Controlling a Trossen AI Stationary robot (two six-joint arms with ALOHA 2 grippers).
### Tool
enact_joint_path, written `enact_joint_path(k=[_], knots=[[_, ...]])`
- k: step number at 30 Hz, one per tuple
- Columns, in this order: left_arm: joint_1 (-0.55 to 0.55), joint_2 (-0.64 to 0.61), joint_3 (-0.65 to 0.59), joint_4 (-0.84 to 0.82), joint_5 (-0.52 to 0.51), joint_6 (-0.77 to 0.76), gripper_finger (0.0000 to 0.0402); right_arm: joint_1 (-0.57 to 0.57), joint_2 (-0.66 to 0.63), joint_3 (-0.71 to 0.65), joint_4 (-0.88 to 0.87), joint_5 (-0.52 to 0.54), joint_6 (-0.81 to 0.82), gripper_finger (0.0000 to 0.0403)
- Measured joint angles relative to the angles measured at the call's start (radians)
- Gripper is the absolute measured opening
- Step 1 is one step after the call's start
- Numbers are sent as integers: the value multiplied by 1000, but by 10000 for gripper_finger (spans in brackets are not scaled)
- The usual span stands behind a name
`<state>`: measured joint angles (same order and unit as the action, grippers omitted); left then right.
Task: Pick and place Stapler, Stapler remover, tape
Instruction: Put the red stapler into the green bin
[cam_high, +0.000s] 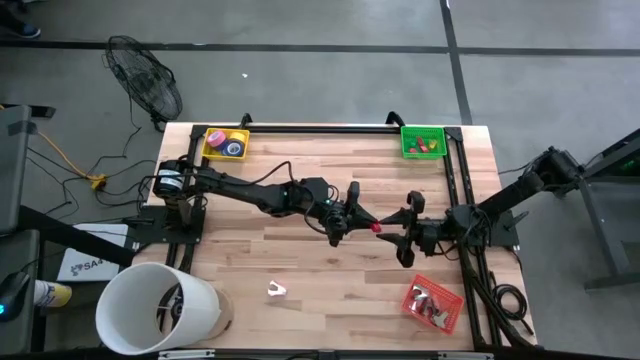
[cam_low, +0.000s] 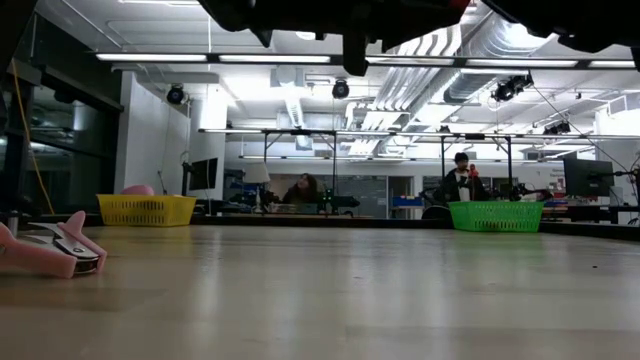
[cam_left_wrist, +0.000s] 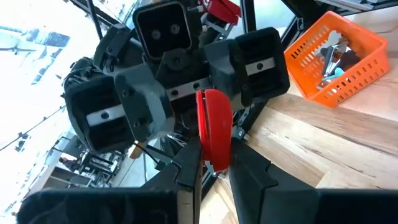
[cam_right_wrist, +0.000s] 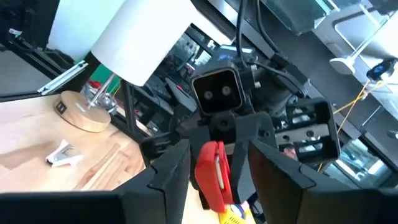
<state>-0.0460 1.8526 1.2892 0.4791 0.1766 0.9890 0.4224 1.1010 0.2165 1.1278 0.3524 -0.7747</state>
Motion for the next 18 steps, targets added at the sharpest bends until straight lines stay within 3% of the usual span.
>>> enact_joint_path(k=[18], knots=[[0, 0, 0, 52, -2, -3, 51, -39, 105, 16, 124, -44, -36, 154]])
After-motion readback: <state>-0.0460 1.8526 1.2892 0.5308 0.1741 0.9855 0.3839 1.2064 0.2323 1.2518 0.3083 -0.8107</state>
